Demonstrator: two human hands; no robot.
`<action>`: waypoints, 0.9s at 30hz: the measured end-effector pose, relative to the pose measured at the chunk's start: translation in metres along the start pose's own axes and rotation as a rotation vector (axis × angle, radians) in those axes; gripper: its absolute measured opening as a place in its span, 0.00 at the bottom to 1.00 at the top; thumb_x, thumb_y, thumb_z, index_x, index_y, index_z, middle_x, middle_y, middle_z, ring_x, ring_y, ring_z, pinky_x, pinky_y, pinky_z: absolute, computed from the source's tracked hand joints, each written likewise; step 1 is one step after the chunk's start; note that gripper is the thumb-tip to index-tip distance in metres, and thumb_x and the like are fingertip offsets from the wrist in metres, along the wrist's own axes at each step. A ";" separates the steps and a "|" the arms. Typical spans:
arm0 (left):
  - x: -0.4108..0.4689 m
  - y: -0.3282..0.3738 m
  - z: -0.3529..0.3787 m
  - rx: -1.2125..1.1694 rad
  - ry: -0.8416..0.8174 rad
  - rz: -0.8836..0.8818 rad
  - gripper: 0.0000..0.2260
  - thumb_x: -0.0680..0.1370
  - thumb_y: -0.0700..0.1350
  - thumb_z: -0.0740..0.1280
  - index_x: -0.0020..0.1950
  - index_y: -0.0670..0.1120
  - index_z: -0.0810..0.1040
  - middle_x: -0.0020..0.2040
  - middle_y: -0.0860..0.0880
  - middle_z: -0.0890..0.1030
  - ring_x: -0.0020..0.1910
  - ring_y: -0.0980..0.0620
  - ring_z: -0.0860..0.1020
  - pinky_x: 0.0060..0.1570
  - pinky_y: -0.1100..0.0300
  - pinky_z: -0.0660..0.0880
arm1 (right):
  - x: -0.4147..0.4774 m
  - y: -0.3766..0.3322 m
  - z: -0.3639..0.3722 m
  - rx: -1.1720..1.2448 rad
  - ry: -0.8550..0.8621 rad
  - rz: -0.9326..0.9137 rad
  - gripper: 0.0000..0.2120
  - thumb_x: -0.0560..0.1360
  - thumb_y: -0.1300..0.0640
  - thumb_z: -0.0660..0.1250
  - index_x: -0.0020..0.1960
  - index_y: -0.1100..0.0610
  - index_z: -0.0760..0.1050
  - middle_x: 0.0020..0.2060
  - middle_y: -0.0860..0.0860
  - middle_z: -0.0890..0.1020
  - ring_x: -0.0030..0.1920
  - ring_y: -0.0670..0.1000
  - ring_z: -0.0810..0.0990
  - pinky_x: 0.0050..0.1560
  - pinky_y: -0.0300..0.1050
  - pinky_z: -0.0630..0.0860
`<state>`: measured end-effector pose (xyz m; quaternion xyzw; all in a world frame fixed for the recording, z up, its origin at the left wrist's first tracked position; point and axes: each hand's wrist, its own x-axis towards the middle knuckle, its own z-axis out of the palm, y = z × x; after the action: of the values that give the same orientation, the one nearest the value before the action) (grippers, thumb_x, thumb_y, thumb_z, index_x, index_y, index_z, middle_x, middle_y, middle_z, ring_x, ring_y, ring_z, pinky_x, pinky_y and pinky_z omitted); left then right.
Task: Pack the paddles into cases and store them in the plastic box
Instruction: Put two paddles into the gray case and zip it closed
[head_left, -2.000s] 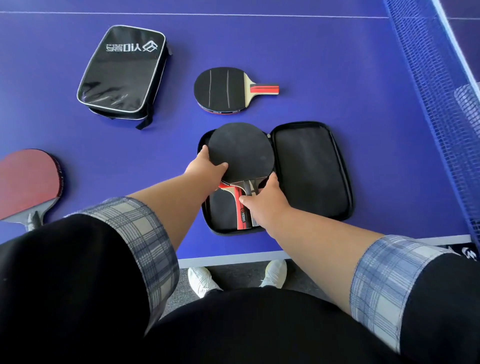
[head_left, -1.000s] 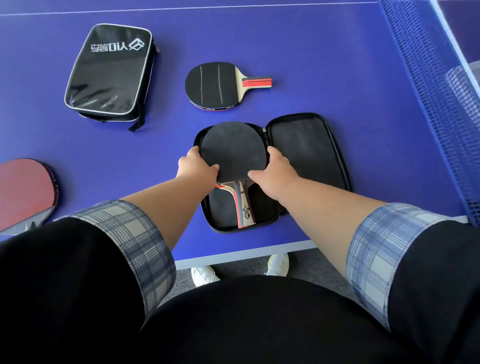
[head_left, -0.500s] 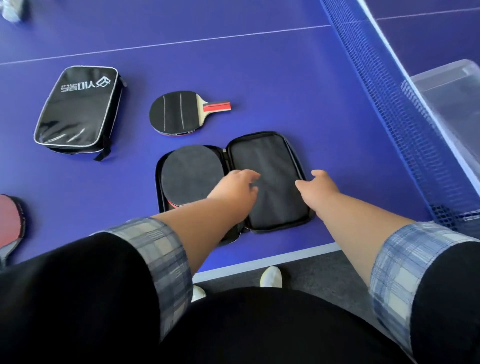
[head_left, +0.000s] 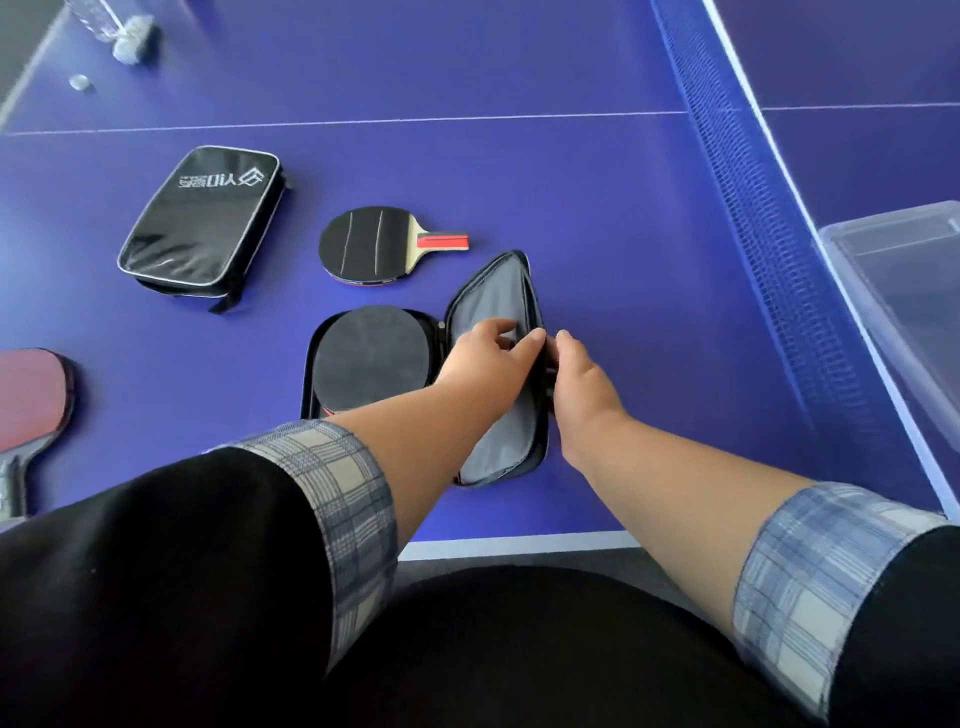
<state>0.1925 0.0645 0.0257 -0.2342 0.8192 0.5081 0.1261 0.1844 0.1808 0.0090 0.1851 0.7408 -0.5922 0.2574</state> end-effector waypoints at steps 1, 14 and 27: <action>-0.003 0.002 -0.007 -0.017 0.030 -0.002 0.27 0.75 0.65 0.65 0.70 0.54 0.72 0.57 0.57 0.79 0.48 0.54 0.80 0.44 0.59 0.77 | -0.004 -0.005 0.008 0.028 -0.054 -0.011 0.18 0.78 0.39 0.54 0.42 0.35 0.82 0.50 0.39 0.85 0.53 0.42 0.80 0.55 0.42 0.73; -0.033 -0.051 -0.122 -0.232 0.270 -0.092 0.20 0.74 0.43 0.60 0.62 0.60 0.75 0.45 0.61 0.83 0.37 0.67 0.80 0.32 0.71 0.73 | -0.032 -0.018 0.121 -0.257 -0.257 -0.348 0.30 0.74 0.40 0.64 0.75 0.38 0.65 0.71 0.43 0.72 0.70 0.45 0.71 0.71 0.47 0.67; 0.014 -0.150 -0.174 0.144 0.100 -0.221 0.24 0.78 0.44 0.65 0.73 0.53 0.66 0.62 0.48 0.76 0.48 0.46 0.80 0.46 0.52 0.79 | -0.017 0.007 0.198 -0.939 -0.253 -0.387 0.27 0.82 0.55 0.59 0.79 0.52 0.59 0.79 0.53 0.58 0.79 0.55 0.54 0.77 0.51 0.54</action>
<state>0.2625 -0.1506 -0.0181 -0.3383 0.8281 0.4187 0.1566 0.2345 -0.0100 -0.0196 -0.1635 0.9104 -0.2505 0.2858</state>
